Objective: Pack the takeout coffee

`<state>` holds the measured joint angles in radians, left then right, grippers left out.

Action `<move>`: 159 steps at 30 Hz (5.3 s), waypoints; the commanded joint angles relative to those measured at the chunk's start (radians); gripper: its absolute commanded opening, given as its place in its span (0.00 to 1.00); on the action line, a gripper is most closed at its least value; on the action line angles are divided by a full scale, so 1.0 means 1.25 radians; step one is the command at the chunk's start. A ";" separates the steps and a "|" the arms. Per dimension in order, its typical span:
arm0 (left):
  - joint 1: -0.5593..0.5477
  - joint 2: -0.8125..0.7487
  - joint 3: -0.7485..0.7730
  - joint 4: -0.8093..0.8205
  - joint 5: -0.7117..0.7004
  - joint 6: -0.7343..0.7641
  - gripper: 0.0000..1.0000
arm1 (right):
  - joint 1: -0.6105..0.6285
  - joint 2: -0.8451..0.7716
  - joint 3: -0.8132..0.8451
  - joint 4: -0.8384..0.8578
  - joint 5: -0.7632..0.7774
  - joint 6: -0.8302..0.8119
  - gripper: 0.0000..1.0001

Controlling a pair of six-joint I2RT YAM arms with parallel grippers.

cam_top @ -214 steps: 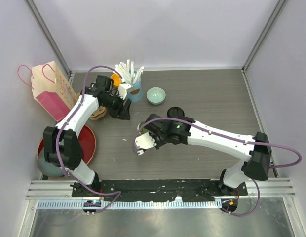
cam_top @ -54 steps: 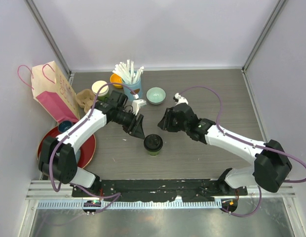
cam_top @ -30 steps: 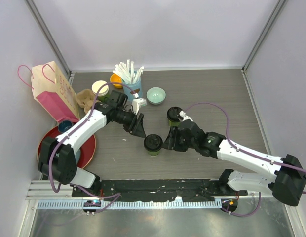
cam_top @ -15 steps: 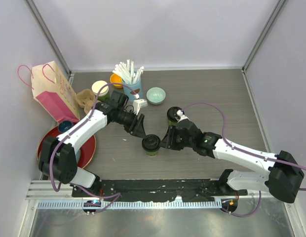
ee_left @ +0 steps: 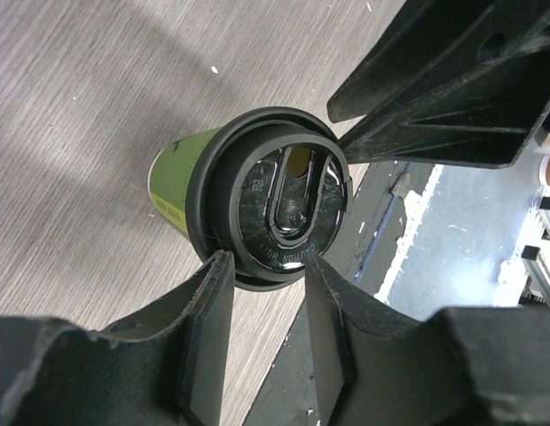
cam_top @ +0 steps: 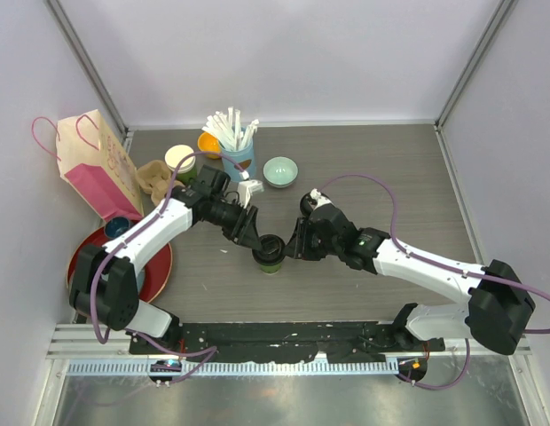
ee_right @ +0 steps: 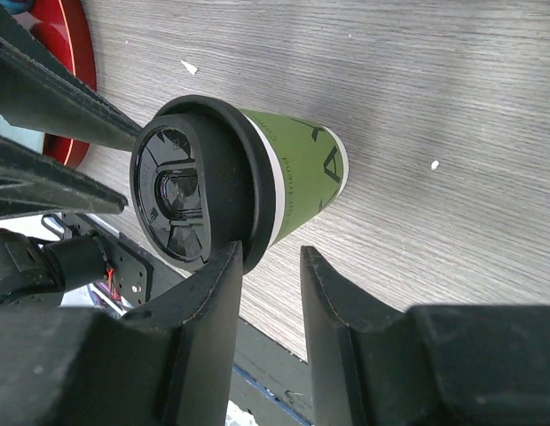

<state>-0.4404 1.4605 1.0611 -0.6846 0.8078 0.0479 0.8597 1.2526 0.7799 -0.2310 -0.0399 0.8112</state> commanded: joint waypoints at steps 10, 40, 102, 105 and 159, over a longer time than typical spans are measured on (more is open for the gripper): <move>-0.005 0.028 -0.063 0.108 -0.104 -0.079 0.31 | -0.019 0.032 -0.043 0.085 -0.004 0.009 0.19; 0.001 0.025 -0.027 0.095 -0.132 -0.064 0.28 | -0.053 0.035 -0.154 0.133 0.012 0.042 0.01; 0.151 -0.016 0.048 -0.190 -0.072 0.299 0.52 | 0.516 0.102 -0.126 0.518 0.199 -1.063 0.87; 0.182 -0.017 0.045 -0.190 -0.071 0.304 0.52 | 0.516 0.177 -0.093 0.576 0.143 -1.056 0.88; 0.206 0.028 0.154 -0.248 -0.130 0.391 0.53 | 0.176 0.263 -0.080 0.649 -0.132 -0.538 0.38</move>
<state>-0.1875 1.4780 1.2007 -0.9867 0.6846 0.4984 1.1267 1.6382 0.7074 0.4866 -0.1349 -0.0078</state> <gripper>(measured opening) 0.529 0.536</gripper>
